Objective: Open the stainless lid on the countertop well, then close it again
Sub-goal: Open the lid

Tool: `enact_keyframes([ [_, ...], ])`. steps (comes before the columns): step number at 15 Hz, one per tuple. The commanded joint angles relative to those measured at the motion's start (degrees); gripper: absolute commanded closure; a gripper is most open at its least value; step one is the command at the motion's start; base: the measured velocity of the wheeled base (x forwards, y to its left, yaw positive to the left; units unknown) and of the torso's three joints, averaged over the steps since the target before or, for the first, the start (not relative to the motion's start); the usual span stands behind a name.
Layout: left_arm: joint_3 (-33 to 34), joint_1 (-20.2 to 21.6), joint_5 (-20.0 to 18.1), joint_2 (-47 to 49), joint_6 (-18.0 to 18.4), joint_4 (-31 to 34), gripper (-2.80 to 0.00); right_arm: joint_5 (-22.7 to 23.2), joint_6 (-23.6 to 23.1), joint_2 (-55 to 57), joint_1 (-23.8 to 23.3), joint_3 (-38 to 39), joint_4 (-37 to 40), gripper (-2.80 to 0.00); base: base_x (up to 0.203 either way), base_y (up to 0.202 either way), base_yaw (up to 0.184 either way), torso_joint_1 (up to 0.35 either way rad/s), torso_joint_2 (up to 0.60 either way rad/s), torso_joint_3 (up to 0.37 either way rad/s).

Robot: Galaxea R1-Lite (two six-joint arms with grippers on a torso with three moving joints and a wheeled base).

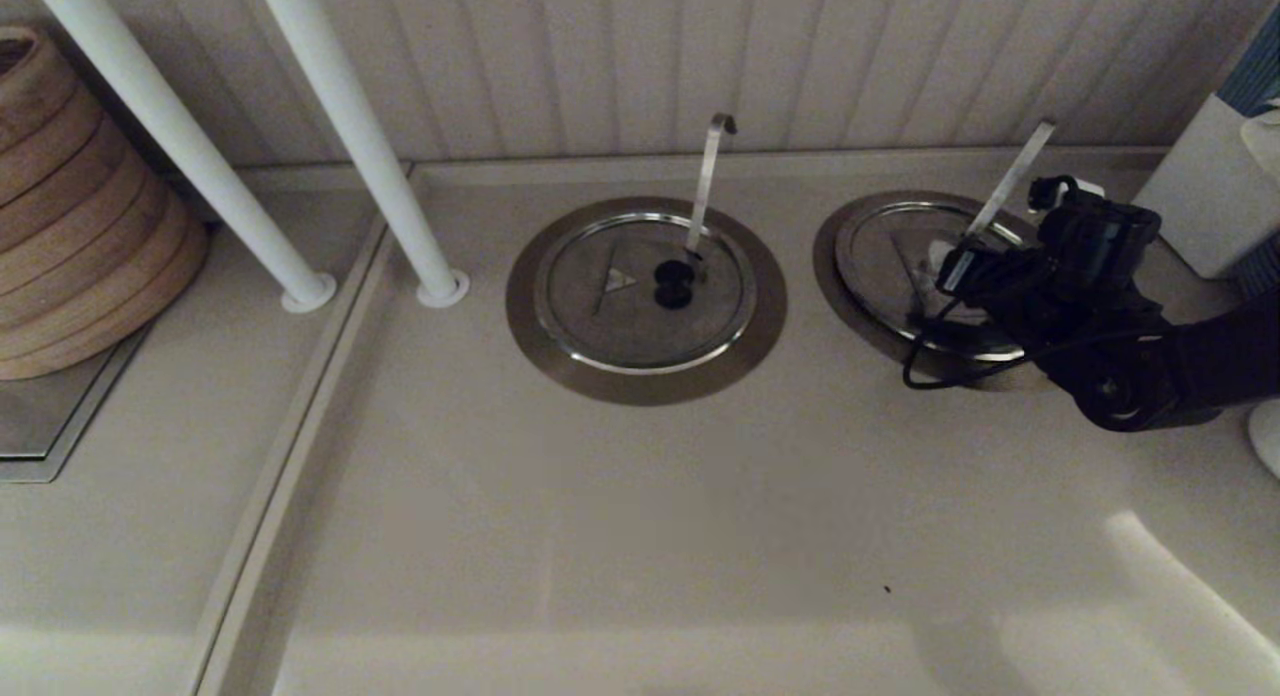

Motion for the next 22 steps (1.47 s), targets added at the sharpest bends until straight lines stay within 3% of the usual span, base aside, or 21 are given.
enact_keyframes([
  [1, 0.0, 0.0, -0.01, 0.06, -0.02, 0.0, 0.0, -0.06, 0.04, -0.39, 0.04, -0.04, -0.39, -2.8, 0.0, 0.0, 0.0, 0.0, 0.0, 0.0],
  [22, 0.0, 0.0, -0.04, 0.06, -0.02, 0.0, 0.0, -0.33, -0.75, 2.01, -3.48, -0.13, -0.47, -2.8, 0.0, 0.0, 0.0, 0.0, 0.0, 0.0],
])
